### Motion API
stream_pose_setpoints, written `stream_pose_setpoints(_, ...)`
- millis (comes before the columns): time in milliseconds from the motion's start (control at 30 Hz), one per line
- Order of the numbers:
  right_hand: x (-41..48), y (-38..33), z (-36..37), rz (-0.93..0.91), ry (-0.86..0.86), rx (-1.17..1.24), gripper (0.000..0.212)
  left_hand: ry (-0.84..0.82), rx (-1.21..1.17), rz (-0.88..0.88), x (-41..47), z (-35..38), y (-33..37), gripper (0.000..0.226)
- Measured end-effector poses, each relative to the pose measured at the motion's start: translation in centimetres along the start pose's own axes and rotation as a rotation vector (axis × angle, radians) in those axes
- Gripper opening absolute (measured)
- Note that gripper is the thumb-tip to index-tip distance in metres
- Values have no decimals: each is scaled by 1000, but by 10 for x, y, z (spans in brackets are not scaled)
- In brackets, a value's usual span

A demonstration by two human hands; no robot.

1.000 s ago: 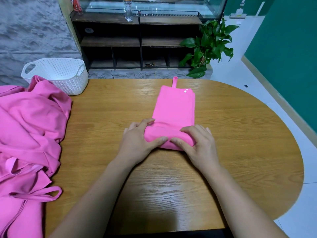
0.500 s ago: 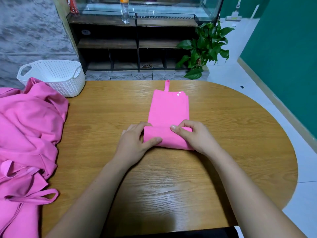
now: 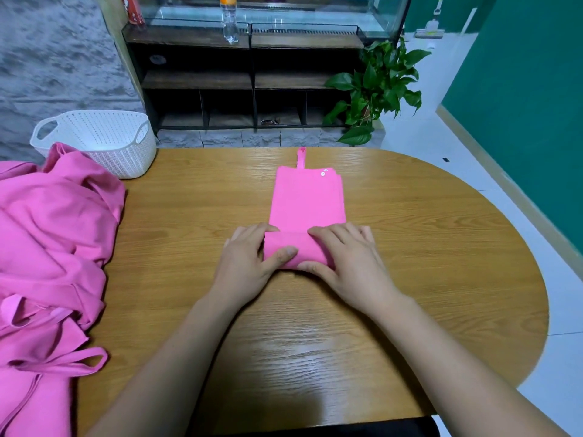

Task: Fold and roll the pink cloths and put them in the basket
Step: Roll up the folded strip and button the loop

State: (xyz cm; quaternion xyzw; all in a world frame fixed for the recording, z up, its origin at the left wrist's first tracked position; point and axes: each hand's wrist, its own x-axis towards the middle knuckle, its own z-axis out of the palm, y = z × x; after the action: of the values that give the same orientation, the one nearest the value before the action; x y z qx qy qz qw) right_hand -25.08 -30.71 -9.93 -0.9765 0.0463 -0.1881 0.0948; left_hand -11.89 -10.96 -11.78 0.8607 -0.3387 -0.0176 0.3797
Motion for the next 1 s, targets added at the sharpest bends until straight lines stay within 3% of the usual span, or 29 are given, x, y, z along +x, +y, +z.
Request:
stream_pose_setpoints(167, 9, 5, 2, 22, -70, 5, 62, -4, 50, -7, -2, -3, 8, 73)
stream_pose_setpoints(400, 20, 18, -1, 88, -160, 314, 42, -37, 148, -25, 1, 3, 2, 78)
stream_pose_setpoints(600, 43, 27, -15, 196, -348, 496, 44, -35, 88, 1, 0, 1, 4, 77)
stream_pose_setpoints(700, 49, 28, -16, 142, -369, 397, 50, -53, 94, 11, 2, 0, -1, 74)
stream_pose_setpoints(800, 42, 25, -12, 46, -216, 117, 55, -54, 68, 3, 2, 2, -3, 69)
stream_pose_setpoints(900, 28, 4, -6, -40, -10, -49, 44, -35, 60, 32, 3, 3, -3, 62)
stream_pose_setpoints(1000, 15, -12, 0, -27, 53, -156, 38, -23, 55, 44, 3, 4, -4, 61)
